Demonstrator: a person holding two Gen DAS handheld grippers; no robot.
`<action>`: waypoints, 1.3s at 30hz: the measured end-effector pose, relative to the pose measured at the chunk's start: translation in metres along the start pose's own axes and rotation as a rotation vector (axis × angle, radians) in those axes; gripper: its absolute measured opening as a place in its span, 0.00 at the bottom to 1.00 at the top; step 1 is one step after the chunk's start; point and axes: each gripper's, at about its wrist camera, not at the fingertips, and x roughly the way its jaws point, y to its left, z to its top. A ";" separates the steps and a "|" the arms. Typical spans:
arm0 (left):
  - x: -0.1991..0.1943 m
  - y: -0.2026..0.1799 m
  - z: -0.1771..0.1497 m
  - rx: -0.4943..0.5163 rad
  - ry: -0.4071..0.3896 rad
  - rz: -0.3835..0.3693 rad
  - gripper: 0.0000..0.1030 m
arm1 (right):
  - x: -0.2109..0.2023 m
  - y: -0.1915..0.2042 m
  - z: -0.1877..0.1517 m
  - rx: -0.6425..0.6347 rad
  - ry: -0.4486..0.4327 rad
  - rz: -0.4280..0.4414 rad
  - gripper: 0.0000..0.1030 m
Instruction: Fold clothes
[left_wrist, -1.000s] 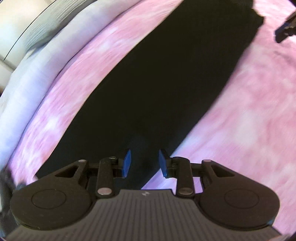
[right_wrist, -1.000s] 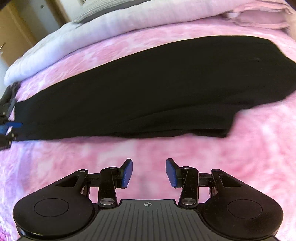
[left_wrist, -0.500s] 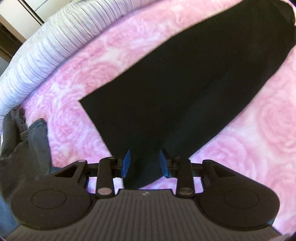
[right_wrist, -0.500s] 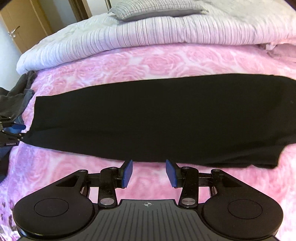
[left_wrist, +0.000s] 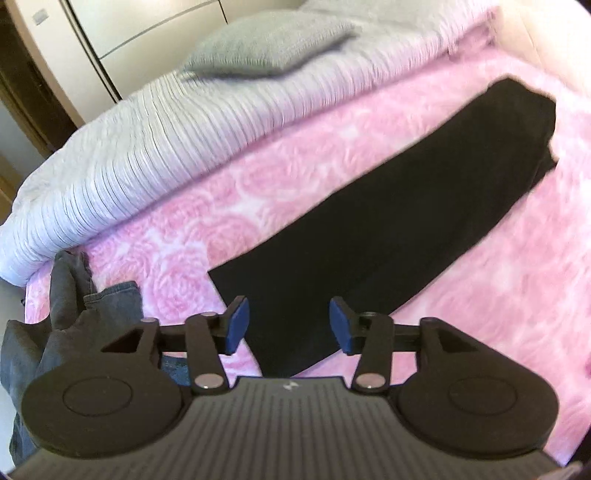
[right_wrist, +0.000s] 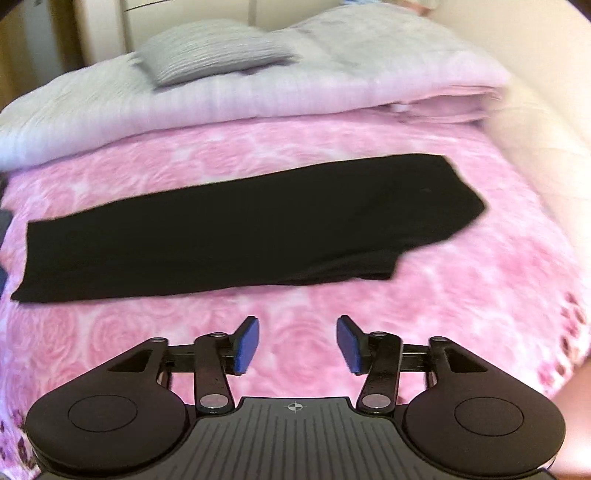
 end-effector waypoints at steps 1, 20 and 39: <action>-0.010 -0.005 0.005 -0.021 -0.009 -0.006 0.52 | -0.008 -0.004 0.001 0.013 -0.003 -0.007 0.62; -0.105 -0.068 0.022 -0.134 -0.026 -0.025 0.78 | -0.102 -0.070 0.009 0.170 -0.058 -0.059 0.76; -0.095 -0.047 -0.007 -0.111 0.058 0.078 0.78 | -0.052 -0.028 -0.005 0.047 -0.057 0.111 0.76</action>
